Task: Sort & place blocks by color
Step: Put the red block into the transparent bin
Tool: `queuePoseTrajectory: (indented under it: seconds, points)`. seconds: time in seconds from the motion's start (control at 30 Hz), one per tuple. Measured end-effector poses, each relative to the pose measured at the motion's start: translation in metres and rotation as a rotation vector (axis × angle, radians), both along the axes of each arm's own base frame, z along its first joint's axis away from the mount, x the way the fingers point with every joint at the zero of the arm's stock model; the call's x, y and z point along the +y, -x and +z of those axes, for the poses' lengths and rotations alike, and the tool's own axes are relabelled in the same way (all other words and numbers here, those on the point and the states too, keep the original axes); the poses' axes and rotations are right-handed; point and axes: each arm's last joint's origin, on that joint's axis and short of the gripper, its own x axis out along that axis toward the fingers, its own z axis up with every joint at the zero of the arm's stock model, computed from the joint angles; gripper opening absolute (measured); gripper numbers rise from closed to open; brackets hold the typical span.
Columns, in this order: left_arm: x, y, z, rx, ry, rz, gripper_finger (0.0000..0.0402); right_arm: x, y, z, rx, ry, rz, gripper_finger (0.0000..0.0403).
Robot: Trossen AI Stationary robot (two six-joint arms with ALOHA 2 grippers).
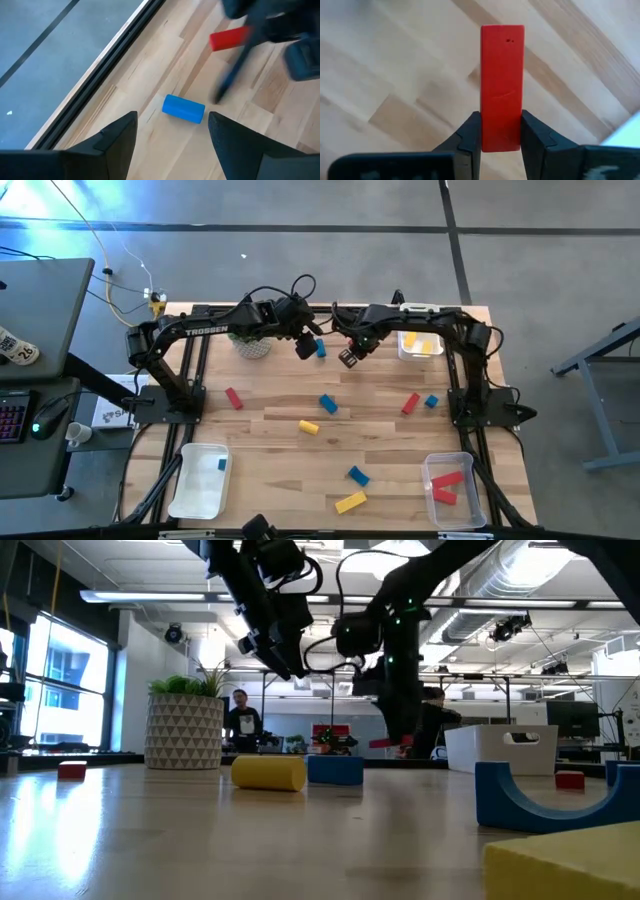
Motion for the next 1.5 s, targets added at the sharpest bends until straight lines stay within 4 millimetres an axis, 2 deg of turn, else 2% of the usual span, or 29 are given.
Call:
queuePoseTrajectory:
  seconds: [0.3,0.63,1.03,1.5]
  points:
    - [0.000,0.000,0.000,0.016,-0.013,-0.028,0.0232,0.049,0.011,0.035,0.063,0.057,-0.107,0.0076]
    - [-0.002,-0.001,-0.001,-0.015,0.045,-0.083,0.0232,0.120,0.028,0.062,0.119,0.092,-0.257,0.0077]
    - [-0.012,-0.004,-0.002,-0.053,0.170,-0.192,0.0232,0.205,0.048,0.068,0.189,0.096,-0.397,0.0078]
    - [-0.052,-0.022,-0.002,-0.031,0.163,-0.373,0.0232,0.292,0.082,0.068,0.201,0.075,-0.417,0.0078]
